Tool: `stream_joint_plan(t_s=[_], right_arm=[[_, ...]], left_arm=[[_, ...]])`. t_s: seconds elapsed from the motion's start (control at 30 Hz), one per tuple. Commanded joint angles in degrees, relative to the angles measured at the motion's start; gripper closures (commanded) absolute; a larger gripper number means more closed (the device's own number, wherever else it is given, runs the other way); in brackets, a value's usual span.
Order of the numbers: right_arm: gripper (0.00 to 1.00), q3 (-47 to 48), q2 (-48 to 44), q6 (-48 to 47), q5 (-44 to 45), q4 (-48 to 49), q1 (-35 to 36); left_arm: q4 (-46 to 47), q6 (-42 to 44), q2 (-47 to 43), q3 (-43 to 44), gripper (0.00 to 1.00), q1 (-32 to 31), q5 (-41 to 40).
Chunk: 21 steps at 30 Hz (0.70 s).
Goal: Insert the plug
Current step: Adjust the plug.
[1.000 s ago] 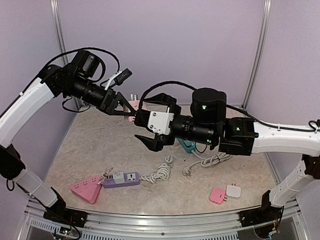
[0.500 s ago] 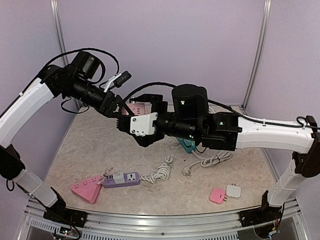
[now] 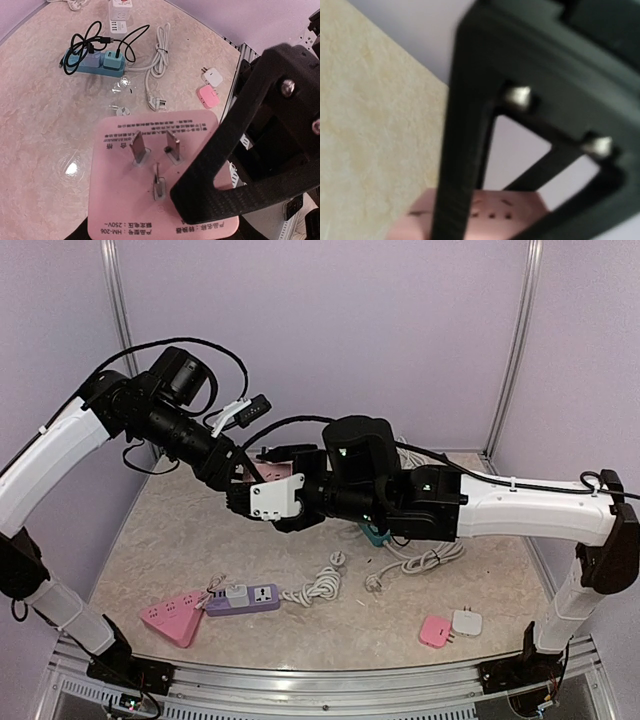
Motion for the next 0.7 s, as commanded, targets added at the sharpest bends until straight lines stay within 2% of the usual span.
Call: stream_joint_plan(t_s=[0.0,0.3,0.33,0.4,0.43,0.5,0.53,0.6,0.67], right_arm=[[0.41,1.2,1.6,-1.1,3.1,-0.5,0.2],[0.73,0.0,0.7,-0.2,4.6,2.3,0.2],[0.8,0.1,0.8,0.3,4.9,2.3,0.2],[1.0,0.2,0.9,2.1,5.9,2.7,0.2],[1.0,0.1,0.8,3.1,6.4,3.1,0.2],[1.0,0.2,0.4,6.2,6.1,2.8,0.0],[1.0,0.5,0.0,8.7,5.7,2.5,-0.3],[1.0,1.3,-0.9,14.1,3.5,0.8,-1.2],[1.0,1.4,-2.2,19.2,1.0,0.0,-2.4]], left_arm=[[-0.6,1.9,-0.1,2.2,1.0,-0.7,0.2],[-0.5,1.9,0.1,2.5,1.0,-0.6,1.0],[-0.5,2.1,0.2,2.6,1.0,-0.6,1.3],[-0.7,2.9,0.3,3.1,1.0,-0.6,1.8],[-0.9,3.6,0.3,3.4,0.94,-0.5,2.0],[-1.5,5.4,0.2,4.2,0.65,-0.1,2.9],[-2.0,6.8,0.1,4.7,0.54,0.2,3.5],[-2.8,9.6,-0.2,5.8,0.35,0.6,4.0],[-3.6,12.3,-0.7,6.9,0.21,0.6,3.4]])
